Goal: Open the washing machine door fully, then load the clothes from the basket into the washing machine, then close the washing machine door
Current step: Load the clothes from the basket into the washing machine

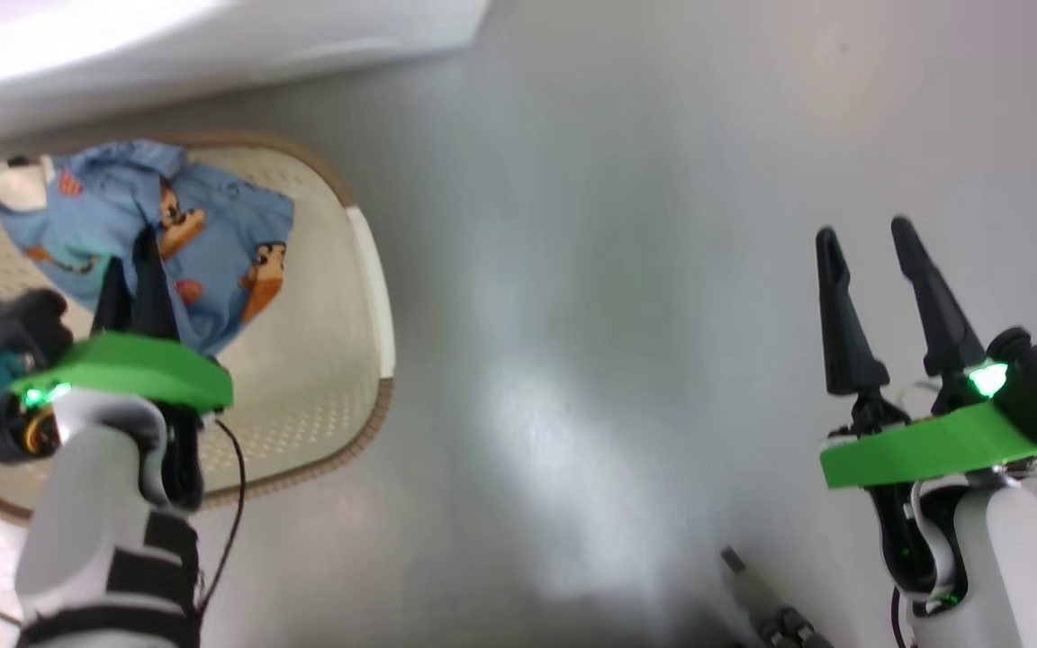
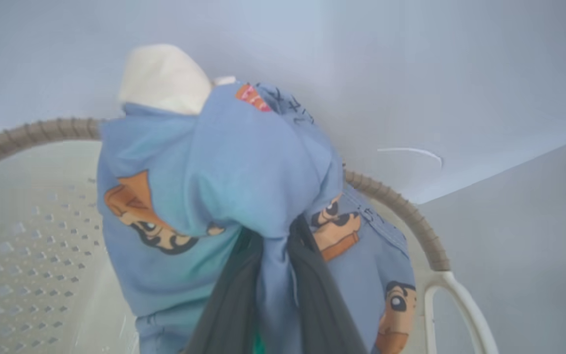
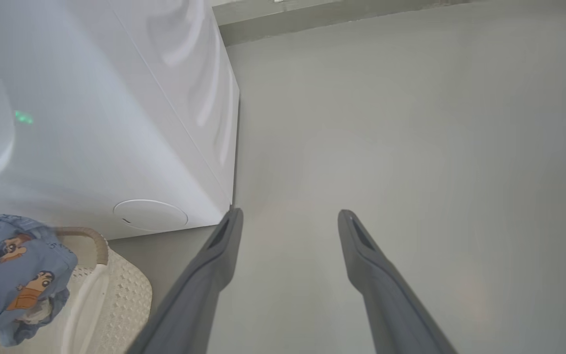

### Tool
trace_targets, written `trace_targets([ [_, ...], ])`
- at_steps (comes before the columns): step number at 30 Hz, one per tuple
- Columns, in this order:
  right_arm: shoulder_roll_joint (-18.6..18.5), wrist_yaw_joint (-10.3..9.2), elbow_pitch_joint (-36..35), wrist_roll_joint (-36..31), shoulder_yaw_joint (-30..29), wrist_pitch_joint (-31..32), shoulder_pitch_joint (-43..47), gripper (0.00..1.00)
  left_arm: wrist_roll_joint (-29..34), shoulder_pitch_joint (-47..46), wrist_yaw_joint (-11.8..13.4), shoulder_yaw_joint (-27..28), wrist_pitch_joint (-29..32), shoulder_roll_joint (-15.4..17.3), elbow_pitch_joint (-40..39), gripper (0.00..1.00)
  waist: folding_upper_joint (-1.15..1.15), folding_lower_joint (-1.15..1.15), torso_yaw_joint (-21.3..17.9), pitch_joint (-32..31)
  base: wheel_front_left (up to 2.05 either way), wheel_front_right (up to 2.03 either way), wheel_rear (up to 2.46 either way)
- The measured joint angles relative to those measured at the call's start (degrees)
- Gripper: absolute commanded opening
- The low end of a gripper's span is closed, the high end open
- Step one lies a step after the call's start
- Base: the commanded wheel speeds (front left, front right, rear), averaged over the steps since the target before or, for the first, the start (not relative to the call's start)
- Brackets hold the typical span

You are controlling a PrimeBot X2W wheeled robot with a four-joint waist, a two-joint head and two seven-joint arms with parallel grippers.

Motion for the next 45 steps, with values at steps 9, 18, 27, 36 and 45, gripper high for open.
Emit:
trace_targets([
  [9, 0.01, 0.0, 0.77, -1.07, -1.14, 1.92, 4.54, 1.0, 6.16, 10.85, -0.63, 4.2, -0.07, -2.81, -14.7, 0.0, 0.0, 0.0, 1.96, -10.08, 0.0, 0.0, 0.0],
  [18, -0.03, 0.0, 1.56, -1.91, -1.18, 3.58, 9.55, 1.0, 10.53, 22.58, -1.11, 4.74, -0.07, -3.27, -24.31, 0.0, 0.0, -0.01, 3.11, -21.23, 0.0, 0.0, 0.0],
  [27, -0.55, 0.0, 1.43, -2.35, -1.47, 5.95, 15.24, 1.0, 11.83, 34.55, -0.93, 2.27, -0.07, -3.33, -28.6, 0.0, 0.0, -0.01, 3.96, -32.49, 0.0, 0.0, 0.0],
  [36, -0.97, 0.0, -0.53, -2.61, -1.75, 8.2, 19.33, 1.0, 11.73, 41.58, 0.07, -0.68, -0.07, -3.28, -29.53, 0.0, 0.0, -0.01, 4.87, -41.34, 0.0, 0.0, 0.0],
  [45, -0.91, 0.0, -2.03, -2.75, -1.94, 9.45, 21.47, 1.0, 11.27, 44.76, 1.0, -1.3, -0.07, -3.24, -30.67, 0.0, 0.0, 0.0, 6.44, -47.09, 0.0, 0.0, 0.0],
])
